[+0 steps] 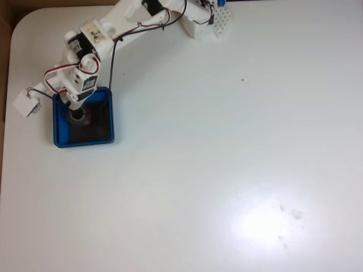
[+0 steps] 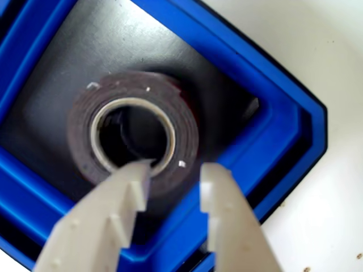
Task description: Pick the red roll and drop it in the blue box
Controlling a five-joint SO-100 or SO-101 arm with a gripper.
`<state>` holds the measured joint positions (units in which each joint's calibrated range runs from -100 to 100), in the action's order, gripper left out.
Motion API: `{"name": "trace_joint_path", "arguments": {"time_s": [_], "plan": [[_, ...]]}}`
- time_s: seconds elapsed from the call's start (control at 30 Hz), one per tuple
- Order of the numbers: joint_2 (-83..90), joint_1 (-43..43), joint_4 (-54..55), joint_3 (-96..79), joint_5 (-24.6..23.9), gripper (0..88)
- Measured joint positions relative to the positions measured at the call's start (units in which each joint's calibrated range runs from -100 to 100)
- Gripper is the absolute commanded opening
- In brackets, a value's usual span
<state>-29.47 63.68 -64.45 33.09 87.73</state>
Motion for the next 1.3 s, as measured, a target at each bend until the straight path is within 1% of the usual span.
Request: {"name": "trace_joint_path", "arguments": {"time_s": [0.27, 0.37, 0.47, 0.6, 0.7, 0.97, 1.1, 1.3], "plan": [[0.59, 0.00, 0.00, -0.09, 0.00, 16.2], [5.00, 0.00, 0.00, -2.87, 0.00, 16.2], [12.79, 0.00, 0.00, -9.60, 0.00, 16.2], [25.49, 0.00, 1.15, -23.23, 0.00, 16.2], [34.80, 0.00, 4.76, -34.71, 0.00, 16.2], [58.09, 0.00, 24.38, -67.35, 0.00, 16.2], [71.30, 0.00, 31.61, -84.93, 0.00, 16.2], [91.96, -2.97, 34.73, -106.10, 0.08, 16.2]]}}
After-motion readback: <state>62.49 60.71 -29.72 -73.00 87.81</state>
